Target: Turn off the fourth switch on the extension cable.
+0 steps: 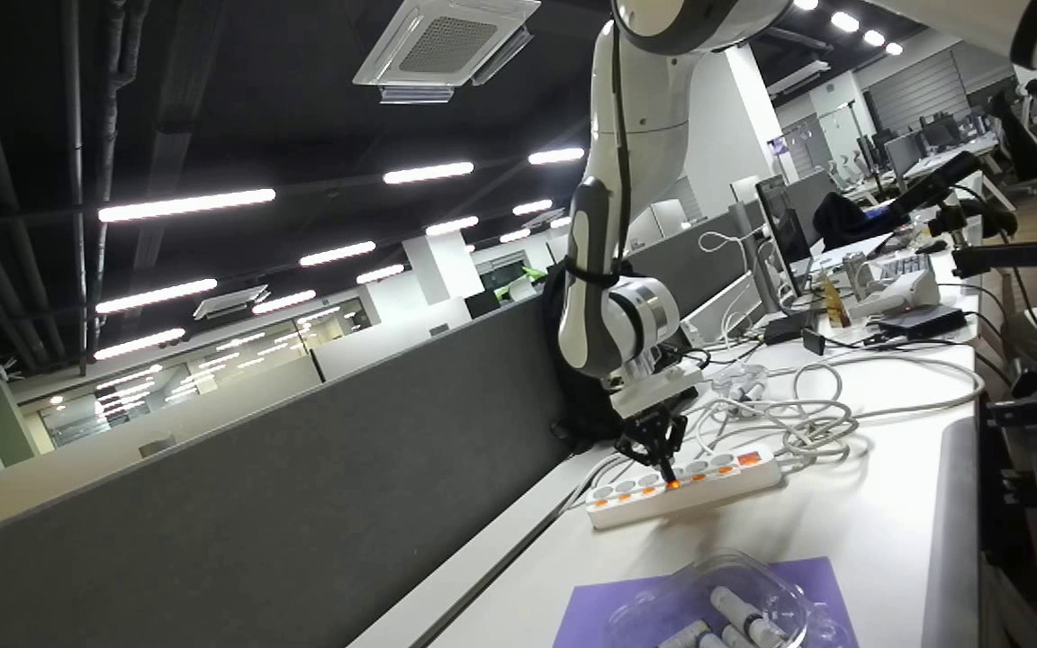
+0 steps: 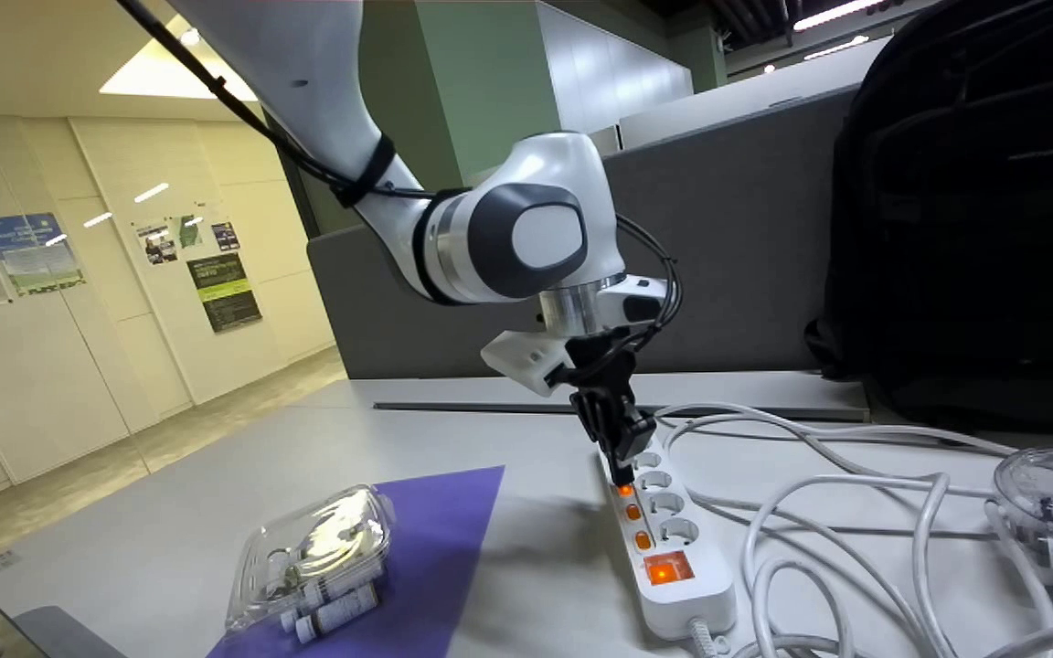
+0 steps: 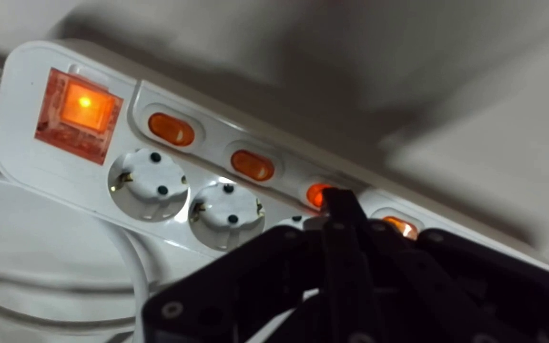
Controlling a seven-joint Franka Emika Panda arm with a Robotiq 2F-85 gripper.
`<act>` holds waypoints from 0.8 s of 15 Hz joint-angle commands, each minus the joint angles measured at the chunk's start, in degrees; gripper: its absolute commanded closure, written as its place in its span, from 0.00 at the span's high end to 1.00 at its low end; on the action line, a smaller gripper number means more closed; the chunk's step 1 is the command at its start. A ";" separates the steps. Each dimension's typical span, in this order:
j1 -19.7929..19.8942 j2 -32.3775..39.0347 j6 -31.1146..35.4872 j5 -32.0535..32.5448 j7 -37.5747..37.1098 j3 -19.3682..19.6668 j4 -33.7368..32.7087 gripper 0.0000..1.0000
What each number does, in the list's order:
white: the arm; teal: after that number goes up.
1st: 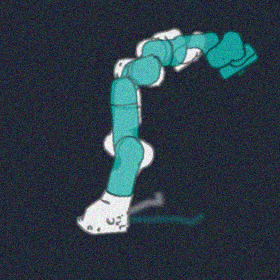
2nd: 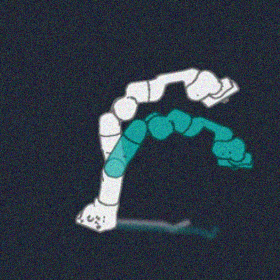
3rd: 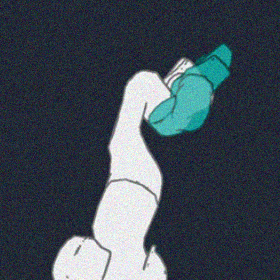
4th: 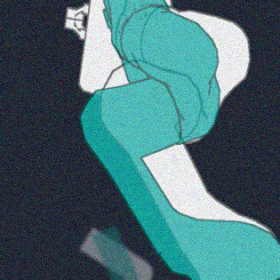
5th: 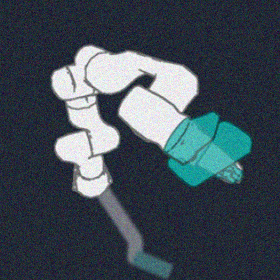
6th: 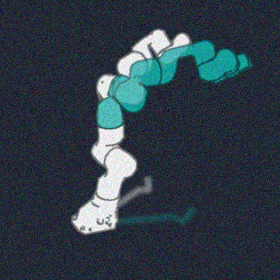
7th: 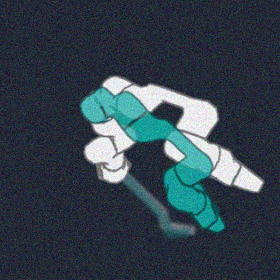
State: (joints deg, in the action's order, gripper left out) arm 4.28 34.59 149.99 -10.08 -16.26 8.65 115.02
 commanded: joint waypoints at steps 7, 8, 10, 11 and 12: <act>0.29 -0.08 -2.10 -0.63 -1.80 0.01 -0.51 0.00; 0.32 -0.07 -2.48 -0.69 -1.95 0.05 -0.44 0.00; 0.48 0.02 -3.23 -0.88 -2.15 0.03 -0.38 0.00; 0.50 0.10 -3.23 -0.97 -2.32 0.07 -0.40 0.00; 0.61 0.17 -3.24 -1.15 -2.33 0.00 -0.44 0.00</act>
State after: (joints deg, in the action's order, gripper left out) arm 4.48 34.61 148.31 -10.53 -16.78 8.71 115.02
